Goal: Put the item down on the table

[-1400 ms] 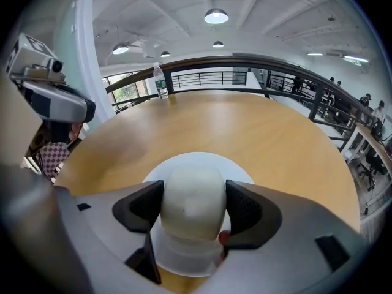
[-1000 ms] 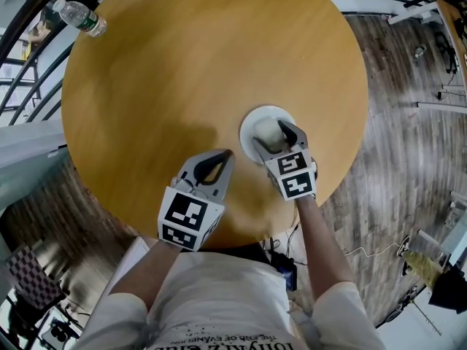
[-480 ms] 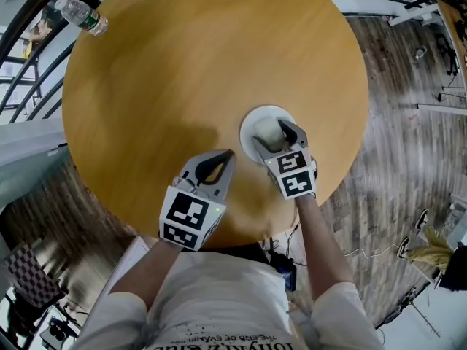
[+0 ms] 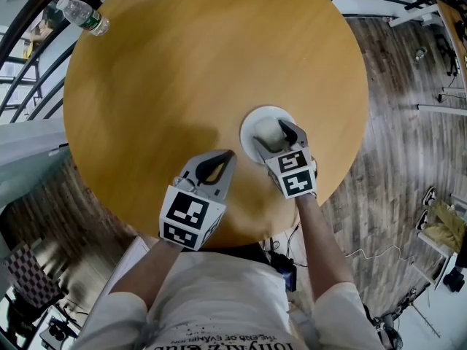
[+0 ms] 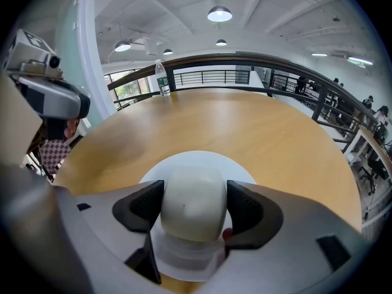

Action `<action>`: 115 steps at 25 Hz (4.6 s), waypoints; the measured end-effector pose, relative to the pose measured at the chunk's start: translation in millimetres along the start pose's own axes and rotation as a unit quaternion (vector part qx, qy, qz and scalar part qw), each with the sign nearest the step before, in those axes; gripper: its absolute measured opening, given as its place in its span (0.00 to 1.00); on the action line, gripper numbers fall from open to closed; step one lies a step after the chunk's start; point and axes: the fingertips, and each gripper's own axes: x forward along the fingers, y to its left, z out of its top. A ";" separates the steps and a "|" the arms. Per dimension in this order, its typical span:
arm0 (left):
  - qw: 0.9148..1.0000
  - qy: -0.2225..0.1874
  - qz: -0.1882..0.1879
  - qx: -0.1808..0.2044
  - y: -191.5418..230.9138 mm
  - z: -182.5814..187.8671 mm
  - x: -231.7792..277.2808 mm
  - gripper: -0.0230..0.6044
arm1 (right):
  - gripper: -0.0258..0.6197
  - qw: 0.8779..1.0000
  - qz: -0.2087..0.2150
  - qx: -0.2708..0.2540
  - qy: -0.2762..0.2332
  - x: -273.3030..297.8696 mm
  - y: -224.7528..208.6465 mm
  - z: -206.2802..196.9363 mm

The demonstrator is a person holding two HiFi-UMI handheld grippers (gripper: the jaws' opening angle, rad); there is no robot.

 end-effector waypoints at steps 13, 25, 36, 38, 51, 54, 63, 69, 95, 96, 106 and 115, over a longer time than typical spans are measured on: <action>1.000 -0.001 -0.004 -0.002 -3.9 0.7 -1.7 0.07 | 0.53 1.000 0.003 0.006 -0.007 -3.8 2.4 0.5; 1.000 0.001 -0.006 0.009 -8.3 2.0 -8.4 0.07 | 0.56 1.000 -0.003 0.002 -0.016 -10.6 3.5 7.9; 1.000 -0.010 -0.009 0.028 -25.2 5.1 -24.5 0.07 | 0.56 0.999 -0.018 0.004 -0.043 -38.8 7.3 21.0; 0.999 -0.013 -0.009 0.032 -28.5 5.8 -29.3 0.07 | 0.56 0.999 -0.024 0.003 -0.047 -44.6 9.0 21.5; 0.998 -0.030 -0.007 0.052 -49.9 5.5 -72.2 0.07 | 0.56 0.996 -0.021 0.034 -0.081 -103.3 44.3 25.6; 0.998 -0.032 -0.004 0.059 -54.4 9.2 -82.1 0.07 | 0.49 0.995 -0.015 0.041 -0.094 -126.1 59.4 28.4; 0.994 -0.045 -0.011 0.103 -84.0 21.8 -118.6 0.07 | 0.11 0.991 -0.029 0.036 -0.129 -191.7 99.2 23.9; 0.995 -0.043 -0.009 0.093 -96.5 5.6 -141.3 0.07 | 0.09 0.984 -0.022 0.068 -0.163 -235.7 127.5 28.4; 0.993 -0.054 -0.008 0.100 -104.6 -9.2 -177.2 0.07 | 0.08 0.979 -0.083 0.099 -0.159 -269.0 162.1 12.7; 0.993 -0.054 -0.009 0.102 -105.7 -8.0 -175.8 0.07 | 0.08 0.978 -0.086 0.099 -0.160 -269.9 159.8 13.1; 0.992 -0.052 -0.022 0.109 -109.9 -2.4 -159.2 0.07 | 0.08 0.977 -0.092 0.115 -0.154 -270.9 149.3 4.5; 0.993 -0.055 -0.016 0.104 -107.6 8.8 -153.0 0.07 | 0.08 0.976 -0.096 0.124 -0.149 -268.0 130.7 4.5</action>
